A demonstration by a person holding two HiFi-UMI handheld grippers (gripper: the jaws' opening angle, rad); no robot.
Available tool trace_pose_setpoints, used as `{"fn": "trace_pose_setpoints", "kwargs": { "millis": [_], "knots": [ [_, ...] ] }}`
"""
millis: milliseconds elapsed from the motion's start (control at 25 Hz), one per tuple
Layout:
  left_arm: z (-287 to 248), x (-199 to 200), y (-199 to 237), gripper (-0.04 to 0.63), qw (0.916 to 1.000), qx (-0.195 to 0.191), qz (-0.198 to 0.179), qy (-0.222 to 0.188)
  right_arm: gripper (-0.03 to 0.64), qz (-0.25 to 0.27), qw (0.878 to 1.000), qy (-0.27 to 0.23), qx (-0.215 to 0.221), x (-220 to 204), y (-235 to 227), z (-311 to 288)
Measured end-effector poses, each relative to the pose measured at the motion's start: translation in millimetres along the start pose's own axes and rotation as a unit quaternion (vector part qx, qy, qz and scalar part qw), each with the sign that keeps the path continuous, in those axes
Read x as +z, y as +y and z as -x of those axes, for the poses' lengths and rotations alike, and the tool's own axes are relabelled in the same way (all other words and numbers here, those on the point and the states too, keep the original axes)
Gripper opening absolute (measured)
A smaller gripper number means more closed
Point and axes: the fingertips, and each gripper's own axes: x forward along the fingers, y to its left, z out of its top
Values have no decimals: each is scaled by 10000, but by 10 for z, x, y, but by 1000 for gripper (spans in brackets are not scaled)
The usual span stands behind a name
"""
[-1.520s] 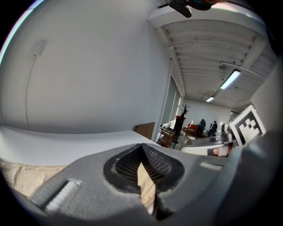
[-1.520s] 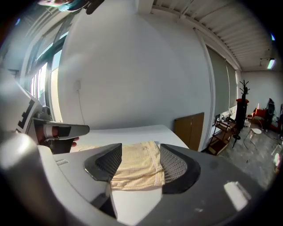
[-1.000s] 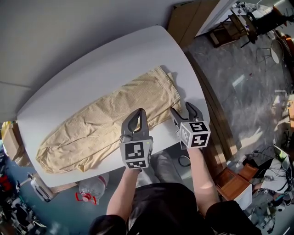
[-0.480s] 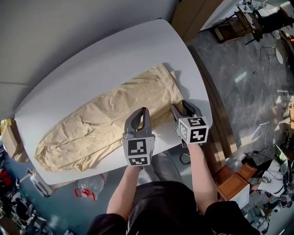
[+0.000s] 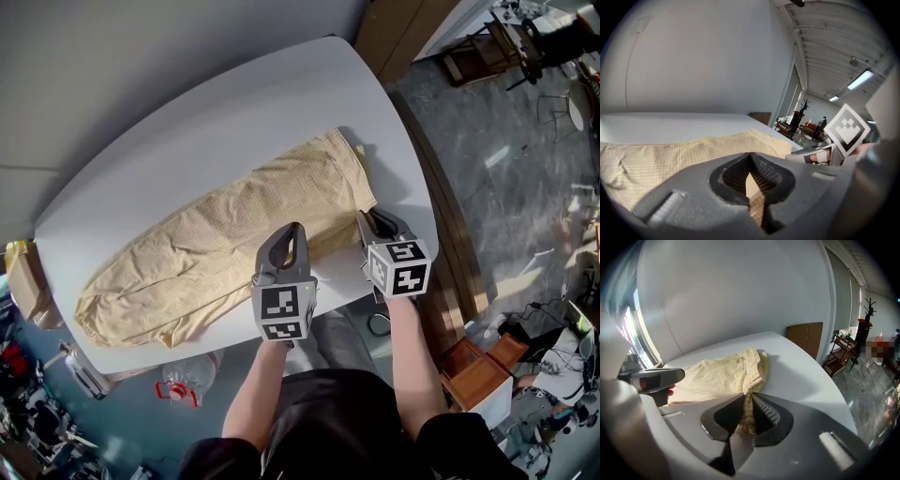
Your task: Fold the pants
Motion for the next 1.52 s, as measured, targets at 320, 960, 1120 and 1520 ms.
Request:
{"fn": "trace_pose_setpoints", "kwargs": {
  "millis": [320, 960, 1120, 1520],
  "knots": [
    [-146, -30, -381, 3, 9994, -331, 29, 54, 57, -260, 9993, -41, -264, -149, -423, 248],
    [111, -74, -1018, 5, 9969, -774, -138, -67, 51, -839, 9913, -664, -763, -295, -1191, 1112],
    [354, -36, -722, 5, 9978, -604, -178, -211, 49, -694, 9914, -995, -483, -22, -775, 1172],
    [984, 110, -172, 5, 9973, -327, -381, -535, 51, -145, 9865, -1629, 100, 597, 258, 1380]
  ]
}}
